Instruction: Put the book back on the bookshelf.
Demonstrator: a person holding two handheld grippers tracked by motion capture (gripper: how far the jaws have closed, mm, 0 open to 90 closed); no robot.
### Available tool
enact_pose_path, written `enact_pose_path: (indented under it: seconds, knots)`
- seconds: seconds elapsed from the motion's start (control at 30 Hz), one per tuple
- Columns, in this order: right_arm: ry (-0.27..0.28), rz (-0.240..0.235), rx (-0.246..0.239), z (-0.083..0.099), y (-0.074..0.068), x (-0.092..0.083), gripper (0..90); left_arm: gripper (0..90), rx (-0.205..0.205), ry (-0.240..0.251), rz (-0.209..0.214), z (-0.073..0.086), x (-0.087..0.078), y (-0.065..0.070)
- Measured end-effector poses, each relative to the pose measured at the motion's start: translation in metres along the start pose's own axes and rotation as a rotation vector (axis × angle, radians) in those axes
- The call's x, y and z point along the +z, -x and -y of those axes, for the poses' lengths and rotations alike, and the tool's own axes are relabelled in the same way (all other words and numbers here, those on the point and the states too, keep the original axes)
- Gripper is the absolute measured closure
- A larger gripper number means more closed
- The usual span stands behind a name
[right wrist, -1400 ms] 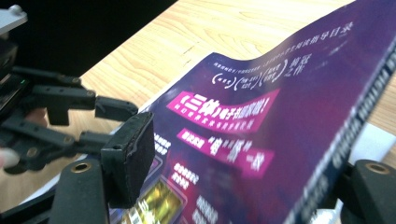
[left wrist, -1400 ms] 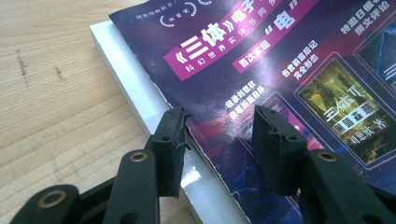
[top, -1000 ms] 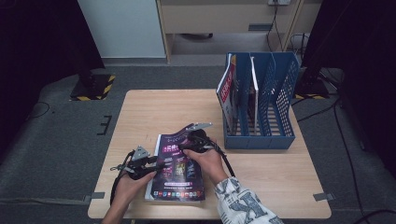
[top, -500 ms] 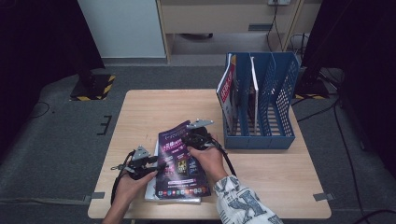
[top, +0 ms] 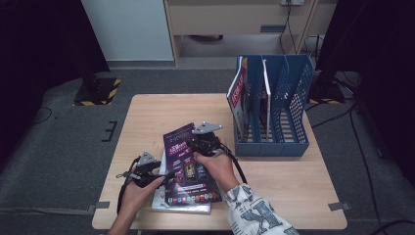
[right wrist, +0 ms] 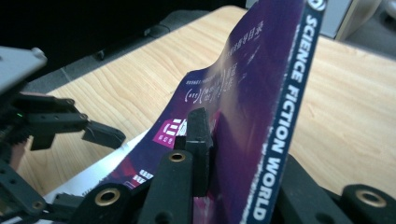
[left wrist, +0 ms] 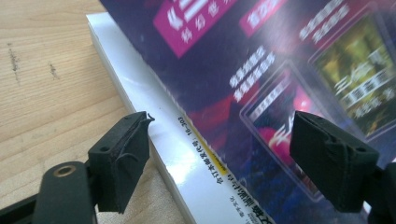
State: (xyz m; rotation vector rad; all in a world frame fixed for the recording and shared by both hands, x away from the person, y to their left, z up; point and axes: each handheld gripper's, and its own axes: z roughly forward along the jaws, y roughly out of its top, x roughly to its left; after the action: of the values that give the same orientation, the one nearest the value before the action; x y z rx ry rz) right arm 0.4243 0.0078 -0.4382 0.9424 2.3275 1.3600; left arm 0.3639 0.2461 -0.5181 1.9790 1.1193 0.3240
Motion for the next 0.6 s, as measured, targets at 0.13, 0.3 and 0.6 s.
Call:
enact_pose_path:
  seconds: [0.13,0.3,0.6]
  knots:
    - [0.025,-0.007,-0.025,-0.005,-0.003,-0.004,80.6,19.1,0.002,0.018,-0.003,-0.001,-0.002,-0.001]
    - [0.042,-0.014,-0.046,-0.011,-0.007,-0.008,81.0,18.9,0.003,0.055,-0.001,-0.003,-0.005,-0.003]
    - [0.056,-0.028,-0.065,-0.017,-0.010,-0.009,81.2,14.2,0.002,0.094,0.002,-0.006,-0.006,-0.003]
